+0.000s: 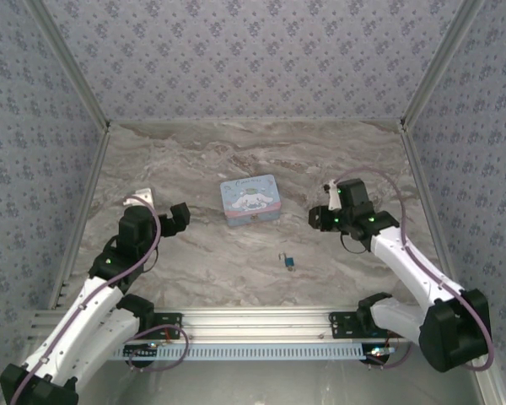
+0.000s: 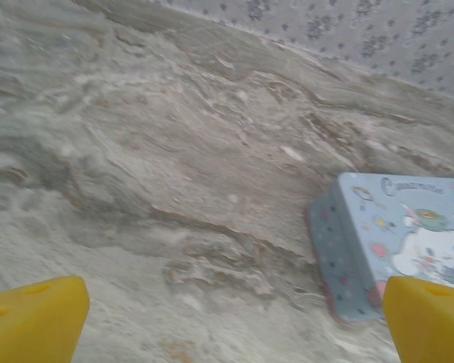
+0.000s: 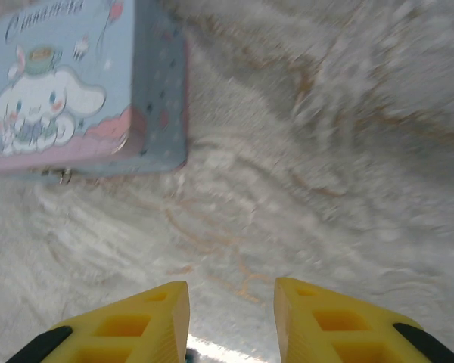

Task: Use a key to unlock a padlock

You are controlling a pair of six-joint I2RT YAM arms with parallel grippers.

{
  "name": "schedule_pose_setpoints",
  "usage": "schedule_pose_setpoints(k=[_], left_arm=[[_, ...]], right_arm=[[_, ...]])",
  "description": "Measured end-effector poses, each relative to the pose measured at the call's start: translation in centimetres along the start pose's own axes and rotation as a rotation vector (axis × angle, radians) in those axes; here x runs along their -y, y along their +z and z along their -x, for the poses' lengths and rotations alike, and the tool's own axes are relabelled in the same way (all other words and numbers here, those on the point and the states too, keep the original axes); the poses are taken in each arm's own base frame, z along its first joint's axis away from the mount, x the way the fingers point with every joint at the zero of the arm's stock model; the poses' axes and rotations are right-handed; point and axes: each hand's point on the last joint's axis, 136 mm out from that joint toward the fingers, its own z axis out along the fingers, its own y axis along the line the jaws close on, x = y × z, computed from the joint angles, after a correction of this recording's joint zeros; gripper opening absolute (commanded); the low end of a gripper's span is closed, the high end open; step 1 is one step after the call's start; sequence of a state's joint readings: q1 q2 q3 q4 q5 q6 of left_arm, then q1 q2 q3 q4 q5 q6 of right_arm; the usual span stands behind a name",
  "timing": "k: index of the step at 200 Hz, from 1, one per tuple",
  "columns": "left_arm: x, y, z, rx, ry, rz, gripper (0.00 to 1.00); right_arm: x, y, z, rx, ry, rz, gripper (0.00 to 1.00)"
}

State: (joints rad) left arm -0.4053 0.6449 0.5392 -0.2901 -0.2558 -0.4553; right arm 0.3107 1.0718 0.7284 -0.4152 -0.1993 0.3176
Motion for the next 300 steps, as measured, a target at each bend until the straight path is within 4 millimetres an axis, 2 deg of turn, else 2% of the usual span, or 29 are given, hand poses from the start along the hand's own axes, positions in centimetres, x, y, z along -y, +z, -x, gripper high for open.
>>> schedule_pose_setpoints(k=[43, 77, 94, 118, 150, 174, 194, 211, 241, 273, 300], left_arm=[[-1.8, 0.6, 2.0, 0.125, 0.121, 0.101, 0.99], [-5.0, 1.6, 1.1, 0.177, 0.163, 0.243, 0.99], [-6.8, 2.0, 0.3, 0.166, 0.185, 0.321, 1.0], [-8.3, 2.4, -0.1, 0.149, 0.209, 0.387, 0.99], [-9.3, 3.2, -0.4, 0.146, 0.214, 0.419, 0.99], [-10.2, 3.9, -1.2, 0.126, 0.213, 0.437, 0.99], [-10.8, 4.5, -1.8, 0.111, 0.208, 0.434, 0.99], [-11.0, 5.1, -2.2, 0.109, 0.205, 0.424, 0.99], [-10.9, 6.2, -2.4, 0.106, 0.214, 0.399, 0.99], [-10.2, 7.5, -2.6, 0.1, 0.248, 0.348, 0.99], [-9.3, 8.6, -2.4, 0.112, 0.284, 0.291, 0.99]], right_arm=[[2.4, -3.1, 3.6, 0.207, 0.015, -0.071, 0.48], [5.4, -5.1, 4.4, 0.343, 0.068, -0.153, 0.61], [7.2, -5.8, 4.4, 0.391, 0.111, -0.195, 0.74], [9.4, -6.3, 4.3, 0.436, 0.164, -0.228, 1.0], [11.5, -6.0, 4.0, 0.483, 0.202, -0.228, 1.0], [12.5, -5.0, 3.1, 0.508, 0.175, -0.238, 1.0], [13.5, -4.3, 2.1, 0.511, 0.147, -0.284, 1.0], [14.5, -4.3, 2.1, 0.528, 0.122, -0.338, 1.0], [15.9, -3.3, 2.0, 0.529, 0.062, -0.4, 1.0], [17.0, -1.1, 0.5, 0.471, 0.02, -0.425, 1.0], [16.8, -0.7, 1.6, 0.501, -0.038, -0.422, 1.0]])
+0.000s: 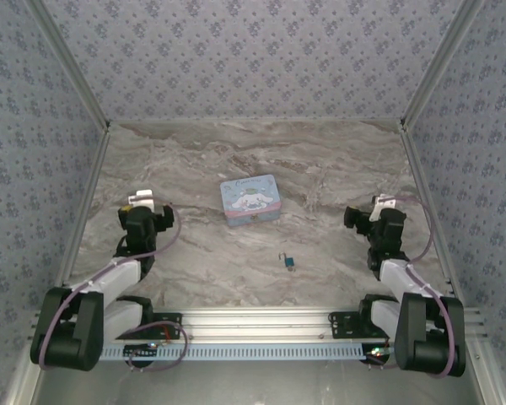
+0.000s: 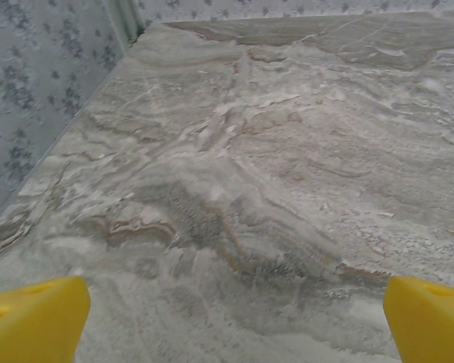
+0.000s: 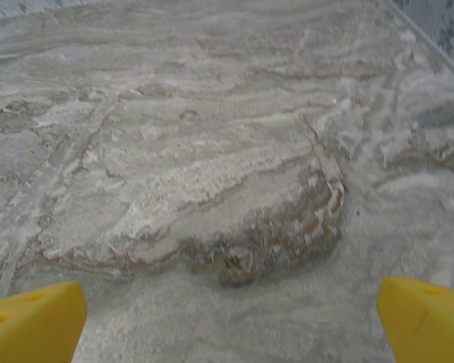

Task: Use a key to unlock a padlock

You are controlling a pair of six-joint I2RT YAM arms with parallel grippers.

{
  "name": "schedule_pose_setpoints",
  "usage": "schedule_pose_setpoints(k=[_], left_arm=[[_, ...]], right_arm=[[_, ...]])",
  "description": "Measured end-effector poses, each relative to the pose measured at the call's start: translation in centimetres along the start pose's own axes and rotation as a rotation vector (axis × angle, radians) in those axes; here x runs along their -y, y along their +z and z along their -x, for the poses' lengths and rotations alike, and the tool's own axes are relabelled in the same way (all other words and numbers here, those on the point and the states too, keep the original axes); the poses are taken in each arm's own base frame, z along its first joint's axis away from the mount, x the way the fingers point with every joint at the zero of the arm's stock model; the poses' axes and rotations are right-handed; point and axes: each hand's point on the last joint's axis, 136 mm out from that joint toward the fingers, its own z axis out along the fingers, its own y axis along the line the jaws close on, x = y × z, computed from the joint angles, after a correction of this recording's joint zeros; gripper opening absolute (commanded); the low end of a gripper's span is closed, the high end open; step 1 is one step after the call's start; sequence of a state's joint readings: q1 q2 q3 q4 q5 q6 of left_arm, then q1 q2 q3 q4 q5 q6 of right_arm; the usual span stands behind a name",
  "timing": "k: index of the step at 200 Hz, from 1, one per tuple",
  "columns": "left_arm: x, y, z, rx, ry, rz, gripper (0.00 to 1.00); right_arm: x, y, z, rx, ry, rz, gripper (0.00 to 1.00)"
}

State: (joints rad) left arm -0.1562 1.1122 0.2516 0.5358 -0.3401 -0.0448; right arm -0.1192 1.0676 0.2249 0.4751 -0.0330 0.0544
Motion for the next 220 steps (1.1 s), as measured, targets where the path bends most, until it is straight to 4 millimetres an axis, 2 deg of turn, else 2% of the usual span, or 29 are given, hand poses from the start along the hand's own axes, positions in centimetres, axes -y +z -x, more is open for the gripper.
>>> schedule_pose_setpoints(k=[21, 61, 84, 118, 135, 170, 189, 201, 220], left_arm=[[0.6, 0.7, 0.1, 0.014, 0.024, -0.033, 0.99], [1.1, 2.4, 0.1, 0.05, 0.033, -0.077, 0.99], [1.4, 3.5, -0.5, 0.06, 0.04, -0.097, 0.99], [2.0, 3.9, -1.6, 0.068, 0.048, -0.139, 1.0], [2.0, 3.9, -1.4, 0.08, 0.045, -0.147, 0.99], [1.8, 4.5, -0.7, 0.079, 0.033, -0.168, 0.99], [1.5, 5.9, 0.6, 0.059, 0.003, -0.185, 1.0], [0.7, 6.5, 1.8, 0.07, -0.029, -0.177, 0.99], [-0.1, 6.9, 1.9, 0.062, -0.055, -0.166, 0.99]], right_arm=[[-0.2, 0.6, 0.6, 0.035, -0.022, 0.012, 1.0], [-0.9, 2.8, 0.3, 0.032, -0.04, 0.054, 1.0], [-1.5, 4.0, -0.3, 0.035, -0.051, 0.078, 1.0], [-2.3, 4.9, -1.2, 0.022, -0.066, 0.102, 1.0], [-2.3, 5.2, -0.4, 0.034, -0.067, 0.103, 1.0], [-2.8, 6.3, 2.5, 0.074, -0.076, 0.102, 1.0], [-2.9, 6.4, 2.4, 0.068, -0.078, 0.104, 1.0], [-2.8, 6.4, 2.2, 0.06, -0.078, 0.1, 1.0], [-2.7, 6.4, 2.0, 0.051, -0.08, 0.097, 1.0]])
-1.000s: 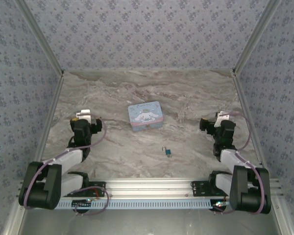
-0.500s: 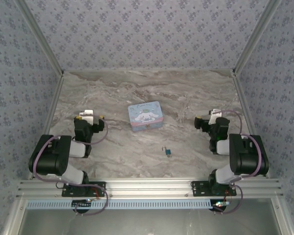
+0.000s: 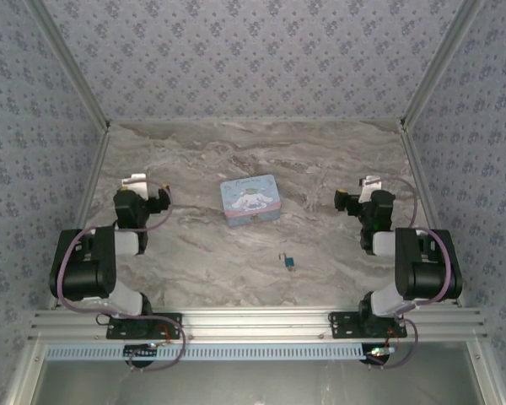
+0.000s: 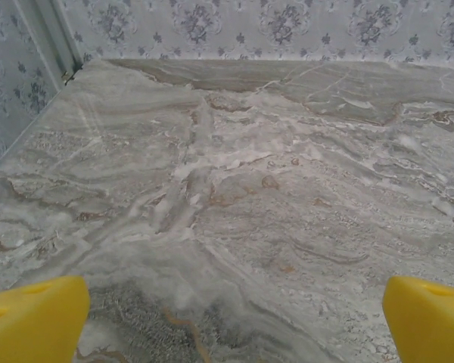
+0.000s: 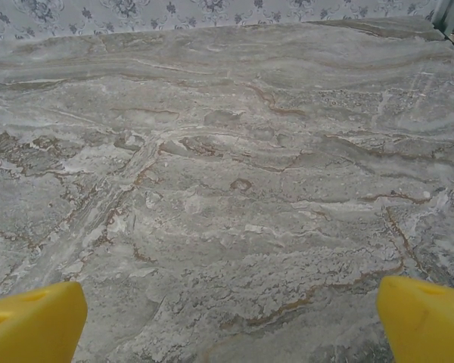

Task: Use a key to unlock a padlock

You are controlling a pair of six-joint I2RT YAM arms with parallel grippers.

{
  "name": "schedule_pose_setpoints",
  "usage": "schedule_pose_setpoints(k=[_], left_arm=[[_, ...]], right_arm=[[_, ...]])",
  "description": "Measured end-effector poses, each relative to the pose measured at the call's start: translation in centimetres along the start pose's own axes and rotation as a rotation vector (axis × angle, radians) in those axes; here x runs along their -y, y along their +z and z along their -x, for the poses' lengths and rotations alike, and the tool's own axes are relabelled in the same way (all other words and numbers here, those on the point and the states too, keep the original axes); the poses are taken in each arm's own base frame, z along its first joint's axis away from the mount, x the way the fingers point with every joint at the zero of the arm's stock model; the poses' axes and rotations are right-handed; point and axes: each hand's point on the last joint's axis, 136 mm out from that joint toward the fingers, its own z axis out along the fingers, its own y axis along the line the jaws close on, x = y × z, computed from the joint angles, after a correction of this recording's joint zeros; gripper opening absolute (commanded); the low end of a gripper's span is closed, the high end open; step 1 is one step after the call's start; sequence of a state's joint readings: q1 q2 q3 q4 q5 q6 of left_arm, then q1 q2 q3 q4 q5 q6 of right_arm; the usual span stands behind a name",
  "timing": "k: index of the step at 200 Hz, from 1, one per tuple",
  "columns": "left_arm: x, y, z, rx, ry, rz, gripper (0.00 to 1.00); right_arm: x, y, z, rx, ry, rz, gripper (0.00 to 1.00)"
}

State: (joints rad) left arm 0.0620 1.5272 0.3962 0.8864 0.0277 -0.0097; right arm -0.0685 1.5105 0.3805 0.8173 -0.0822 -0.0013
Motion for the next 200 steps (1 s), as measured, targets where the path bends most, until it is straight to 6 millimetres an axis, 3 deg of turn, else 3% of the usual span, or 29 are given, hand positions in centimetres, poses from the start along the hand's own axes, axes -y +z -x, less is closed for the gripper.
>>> schedule_pose_setpoints(k=[50, 200], left_arm=[[0.7, 0.0, -1.5, -0.06, -0.006, -0.018, 0.99], [0.7, -0.1, -1.9, -0.077, -0.003, -0.009, 0.99]], right_arm=[[-0.1, 0.0, -0.3, -0.014, -0.013, -0.013, 1.0], [0.0, 0.0, -0.6, -0.024, -0.019, -0.027, 1.0]])
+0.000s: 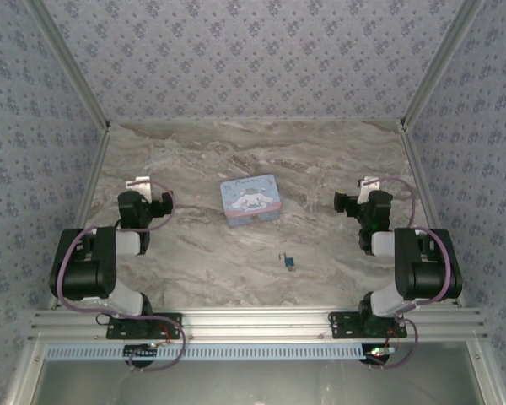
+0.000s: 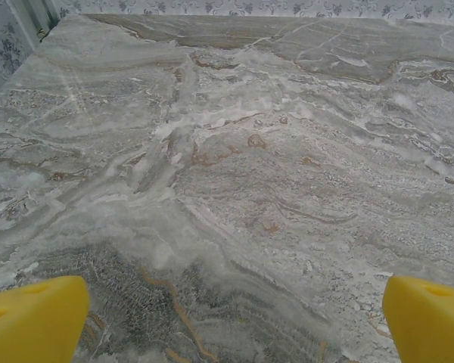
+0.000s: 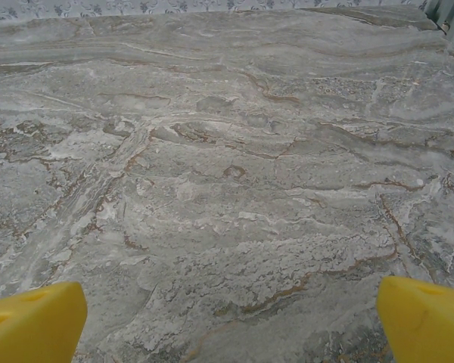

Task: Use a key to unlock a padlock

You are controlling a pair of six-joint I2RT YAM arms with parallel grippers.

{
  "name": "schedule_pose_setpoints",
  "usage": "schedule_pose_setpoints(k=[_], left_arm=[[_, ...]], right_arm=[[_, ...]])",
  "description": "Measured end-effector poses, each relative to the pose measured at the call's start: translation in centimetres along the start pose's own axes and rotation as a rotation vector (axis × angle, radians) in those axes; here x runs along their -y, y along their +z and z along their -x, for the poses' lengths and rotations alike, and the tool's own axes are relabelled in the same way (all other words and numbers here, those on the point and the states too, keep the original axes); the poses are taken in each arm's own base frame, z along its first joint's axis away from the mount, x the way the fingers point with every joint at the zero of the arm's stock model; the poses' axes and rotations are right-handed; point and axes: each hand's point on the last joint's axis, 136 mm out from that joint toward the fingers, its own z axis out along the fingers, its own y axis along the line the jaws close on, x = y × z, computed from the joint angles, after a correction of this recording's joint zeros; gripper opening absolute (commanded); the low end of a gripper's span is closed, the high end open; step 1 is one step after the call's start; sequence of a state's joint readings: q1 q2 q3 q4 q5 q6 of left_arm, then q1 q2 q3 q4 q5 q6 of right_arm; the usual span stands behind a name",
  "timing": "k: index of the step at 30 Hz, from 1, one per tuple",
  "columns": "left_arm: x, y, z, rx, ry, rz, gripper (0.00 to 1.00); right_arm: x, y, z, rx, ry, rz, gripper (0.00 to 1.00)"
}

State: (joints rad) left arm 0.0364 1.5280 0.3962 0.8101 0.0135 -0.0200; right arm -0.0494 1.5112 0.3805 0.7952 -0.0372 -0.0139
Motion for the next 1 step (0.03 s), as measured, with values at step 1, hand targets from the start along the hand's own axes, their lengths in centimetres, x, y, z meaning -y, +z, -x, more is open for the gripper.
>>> schedule_pose_setpoints(k=[1], left_arm=[[0.0, 0.0, 0.01, 0.0, 0.0, 0.0, 0.99]], right_arm=[[0.01, 0.0, 0.01, 0.0, -0.001, 0.0, 1.0]])
